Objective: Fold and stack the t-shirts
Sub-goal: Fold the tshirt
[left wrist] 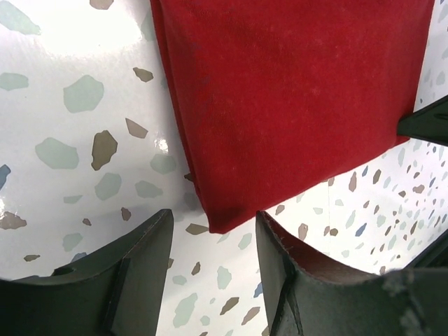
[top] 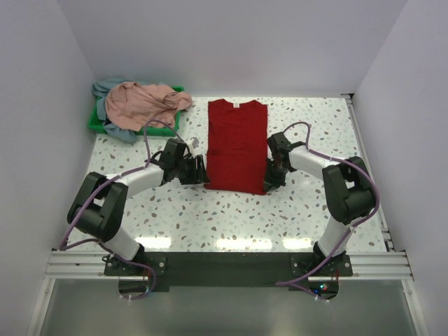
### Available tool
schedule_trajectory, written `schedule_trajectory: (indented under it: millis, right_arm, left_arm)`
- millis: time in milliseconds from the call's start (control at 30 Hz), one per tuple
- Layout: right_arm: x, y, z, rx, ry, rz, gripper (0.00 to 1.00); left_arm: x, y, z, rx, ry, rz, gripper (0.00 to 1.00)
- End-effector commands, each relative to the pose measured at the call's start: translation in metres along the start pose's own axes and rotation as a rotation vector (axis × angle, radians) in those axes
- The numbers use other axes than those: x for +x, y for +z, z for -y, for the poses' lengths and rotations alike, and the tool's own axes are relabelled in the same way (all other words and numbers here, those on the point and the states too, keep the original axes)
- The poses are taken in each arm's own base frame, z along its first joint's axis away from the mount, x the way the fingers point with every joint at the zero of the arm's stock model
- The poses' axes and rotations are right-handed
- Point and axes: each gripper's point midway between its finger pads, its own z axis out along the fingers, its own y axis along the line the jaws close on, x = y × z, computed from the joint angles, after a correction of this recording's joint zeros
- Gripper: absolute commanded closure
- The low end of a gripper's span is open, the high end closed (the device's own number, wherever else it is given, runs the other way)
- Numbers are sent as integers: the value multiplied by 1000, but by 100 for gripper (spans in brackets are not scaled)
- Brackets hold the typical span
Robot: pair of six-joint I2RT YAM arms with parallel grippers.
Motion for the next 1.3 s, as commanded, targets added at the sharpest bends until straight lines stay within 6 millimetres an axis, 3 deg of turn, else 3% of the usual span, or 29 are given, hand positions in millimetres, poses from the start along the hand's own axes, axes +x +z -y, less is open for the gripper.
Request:
schedule_trajectory:
  millis: [0, 333, 533, 700, 900, 1033, 1267]
  right_arm:
    - [20, 14, 11, 52, -1, -62, 95]
    - [21, 11, 12, 58, -2, -57, 95]
    - [21, 8, 12, 52, -3, -52, 95]
    - [20, 6, 10, 46, -4, -44, 96]
    - [20, 6, 8, 39, -4, -47, 99]
    - [22, 6, 9, 39, -6, -50, 100]
    - [25, -2, 17, 65, -5, -39, 100]
  left_arm:
    - [-1, 6, 7, 20, 18, 3, 45]
    - [21, 19, 0, -42, 16, -76, 54]
    - [13, 18, -6, -97, 17, -47, 58]
    - [18, 25, -8, -88, 11, -71, 62]
    - [22, 29, -7, -66, 11, -83, 76]
    - [35, 31, -14, -80, -1, -121, 100]
    - [40, 15, -25, -146, 7, -107, 100]
